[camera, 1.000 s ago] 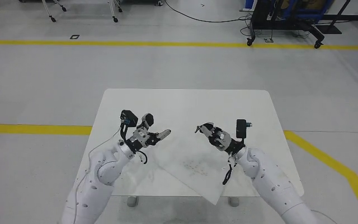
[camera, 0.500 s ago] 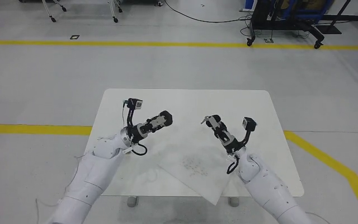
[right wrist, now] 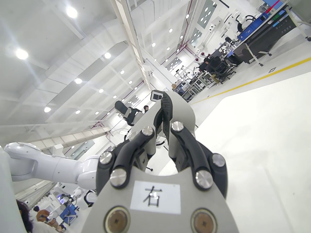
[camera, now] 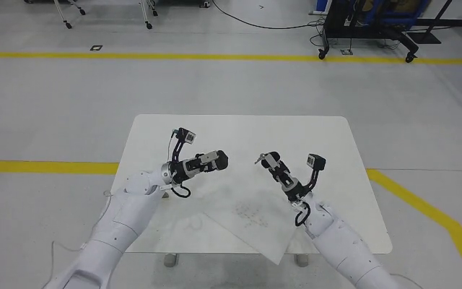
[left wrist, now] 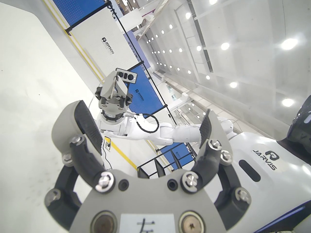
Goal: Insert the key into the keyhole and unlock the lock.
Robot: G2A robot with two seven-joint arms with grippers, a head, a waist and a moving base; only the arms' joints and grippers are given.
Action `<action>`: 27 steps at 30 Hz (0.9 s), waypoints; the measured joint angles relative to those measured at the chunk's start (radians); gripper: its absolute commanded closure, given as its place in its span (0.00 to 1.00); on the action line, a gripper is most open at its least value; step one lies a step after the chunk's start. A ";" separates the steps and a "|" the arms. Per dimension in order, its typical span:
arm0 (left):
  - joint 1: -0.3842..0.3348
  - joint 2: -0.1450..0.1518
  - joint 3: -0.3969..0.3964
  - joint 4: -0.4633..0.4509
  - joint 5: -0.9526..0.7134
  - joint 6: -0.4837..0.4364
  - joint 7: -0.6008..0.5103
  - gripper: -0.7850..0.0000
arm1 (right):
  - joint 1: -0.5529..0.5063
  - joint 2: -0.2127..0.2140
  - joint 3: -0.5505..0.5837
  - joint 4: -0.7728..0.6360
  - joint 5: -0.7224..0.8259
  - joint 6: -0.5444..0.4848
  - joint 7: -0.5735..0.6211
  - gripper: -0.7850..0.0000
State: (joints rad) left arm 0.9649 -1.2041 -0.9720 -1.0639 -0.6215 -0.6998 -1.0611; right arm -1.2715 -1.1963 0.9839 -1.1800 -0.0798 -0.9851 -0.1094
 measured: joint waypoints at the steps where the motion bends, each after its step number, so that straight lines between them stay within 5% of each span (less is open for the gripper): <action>1: 0.007 -0.002 0.010 -0.015 0.053 -0.007 0.020 0.00 | -0.002 0.001 0.001 -0.004 0.019 0.006 0.018 1.00; 5: 0.019 -0.007 0.038 -0.043 0.188 -0.039 0.018 0.02 | -0.009 0.001 -0.011 -0.012 0.104 0.035 0.104 1.00; 8: 0.008 -0.011 0.050 -0.029 0.219 -0.031 0.023 0.13 | -0.008 -0.002 -0.022 -0.012 0.149 0.056 0.155 1.00; 12: -0.007 -0.020 0.069 0.000 0.214 -0.023 0.038 0.47 | -0.010 -0.009 -0.031 -0.017 0.182 0.074 0.184 1.00; 27: -0.039 -0.041 0.092 0.056 0.175 -0.006 0.056 0.78 | -0.021 -0.034 -0.042 -0.034 0.121 0.094 0.176 1.00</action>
State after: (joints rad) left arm 0.9255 -1.2452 -0.8799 -1.0082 -0.4468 -0.7056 -1.0049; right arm -1.2922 -1.2303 0.9424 -1.2141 0.0412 -0.8907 0.0667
